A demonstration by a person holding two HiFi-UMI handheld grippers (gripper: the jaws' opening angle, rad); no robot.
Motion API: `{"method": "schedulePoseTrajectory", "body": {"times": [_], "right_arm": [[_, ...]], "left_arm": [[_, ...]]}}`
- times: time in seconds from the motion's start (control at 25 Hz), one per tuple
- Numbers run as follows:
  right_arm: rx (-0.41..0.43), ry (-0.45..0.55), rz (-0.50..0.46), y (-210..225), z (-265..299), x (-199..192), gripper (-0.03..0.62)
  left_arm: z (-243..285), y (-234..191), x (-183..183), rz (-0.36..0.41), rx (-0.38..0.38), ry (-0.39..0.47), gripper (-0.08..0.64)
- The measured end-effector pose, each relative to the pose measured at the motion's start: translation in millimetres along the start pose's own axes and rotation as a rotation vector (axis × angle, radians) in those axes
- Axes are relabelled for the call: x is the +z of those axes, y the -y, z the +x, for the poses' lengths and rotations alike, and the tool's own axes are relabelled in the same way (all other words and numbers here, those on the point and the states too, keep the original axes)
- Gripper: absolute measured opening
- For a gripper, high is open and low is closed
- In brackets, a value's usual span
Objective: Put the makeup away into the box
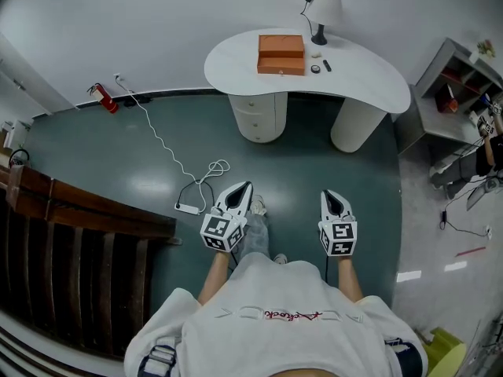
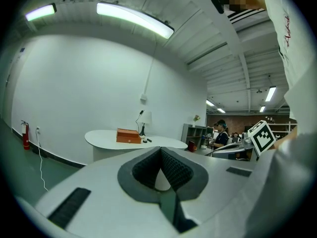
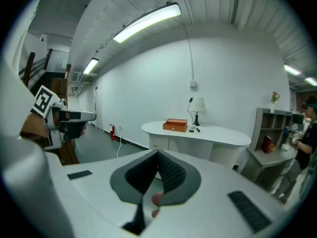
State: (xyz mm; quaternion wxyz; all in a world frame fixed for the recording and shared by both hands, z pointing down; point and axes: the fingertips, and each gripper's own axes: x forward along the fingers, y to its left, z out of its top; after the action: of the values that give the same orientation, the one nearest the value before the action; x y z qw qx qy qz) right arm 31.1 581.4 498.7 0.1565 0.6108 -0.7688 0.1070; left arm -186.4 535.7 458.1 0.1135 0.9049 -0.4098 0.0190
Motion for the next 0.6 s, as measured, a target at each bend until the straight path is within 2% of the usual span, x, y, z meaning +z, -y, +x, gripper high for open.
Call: {"method": "schedulePoseTrajectory", "body": {"times": [0.24, 0.6], "right_arm": [[0.013, 0.006, 0.006, 11.9, 47.7, 17.1, 0.02], [-0.024, -0.008, 0.006, 39.8, 127.7, 48.7, 0.02]], "left_arm": [[41.8, -35.2, 5.5, -0.013, -0.004, 0.0, 0.009], [122.2, -88.2, 22.7, -0.027, -0.054, -0.019, 0.009]]}}
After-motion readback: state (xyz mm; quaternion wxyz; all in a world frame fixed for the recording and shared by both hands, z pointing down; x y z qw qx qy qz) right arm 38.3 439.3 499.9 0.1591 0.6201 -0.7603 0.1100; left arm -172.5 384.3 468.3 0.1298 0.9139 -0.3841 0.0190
